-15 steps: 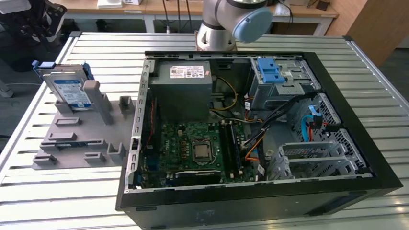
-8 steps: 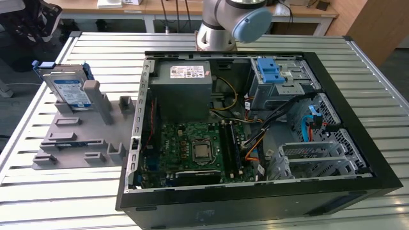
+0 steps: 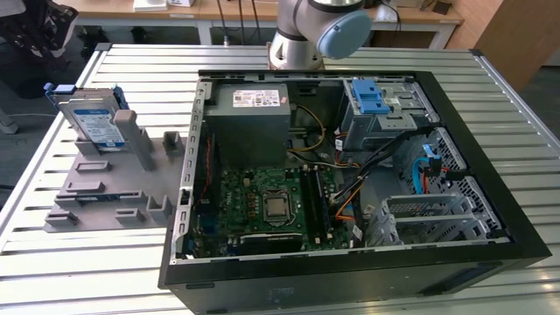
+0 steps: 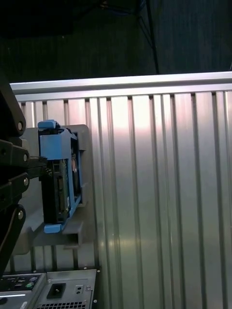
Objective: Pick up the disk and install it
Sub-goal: 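Reach for the disk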
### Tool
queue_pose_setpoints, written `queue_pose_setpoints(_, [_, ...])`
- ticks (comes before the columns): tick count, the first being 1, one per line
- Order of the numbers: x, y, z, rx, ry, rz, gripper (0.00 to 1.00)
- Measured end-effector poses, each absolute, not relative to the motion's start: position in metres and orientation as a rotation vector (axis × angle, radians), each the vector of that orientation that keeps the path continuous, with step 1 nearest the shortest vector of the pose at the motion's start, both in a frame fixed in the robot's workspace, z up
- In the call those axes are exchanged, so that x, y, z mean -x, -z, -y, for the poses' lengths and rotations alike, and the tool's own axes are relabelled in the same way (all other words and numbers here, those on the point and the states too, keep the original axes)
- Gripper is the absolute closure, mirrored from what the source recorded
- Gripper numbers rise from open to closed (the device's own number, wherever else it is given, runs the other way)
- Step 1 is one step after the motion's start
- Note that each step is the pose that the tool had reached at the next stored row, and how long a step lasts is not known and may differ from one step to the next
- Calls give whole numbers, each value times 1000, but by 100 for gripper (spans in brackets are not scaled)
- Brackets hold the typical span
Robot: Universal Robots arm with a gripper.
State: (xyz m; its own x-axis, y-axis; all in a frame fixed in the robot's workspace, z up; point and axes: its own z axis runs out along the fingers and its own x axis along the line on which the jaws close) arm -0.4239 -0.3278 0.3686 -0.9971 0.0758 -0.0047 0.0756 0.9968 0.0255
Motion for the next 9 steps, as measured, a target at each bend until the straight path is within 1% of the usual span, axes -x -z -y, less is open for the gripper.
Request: queue_pose_setpoints(9, [436,-368,327,-119,-40,-3133,89])
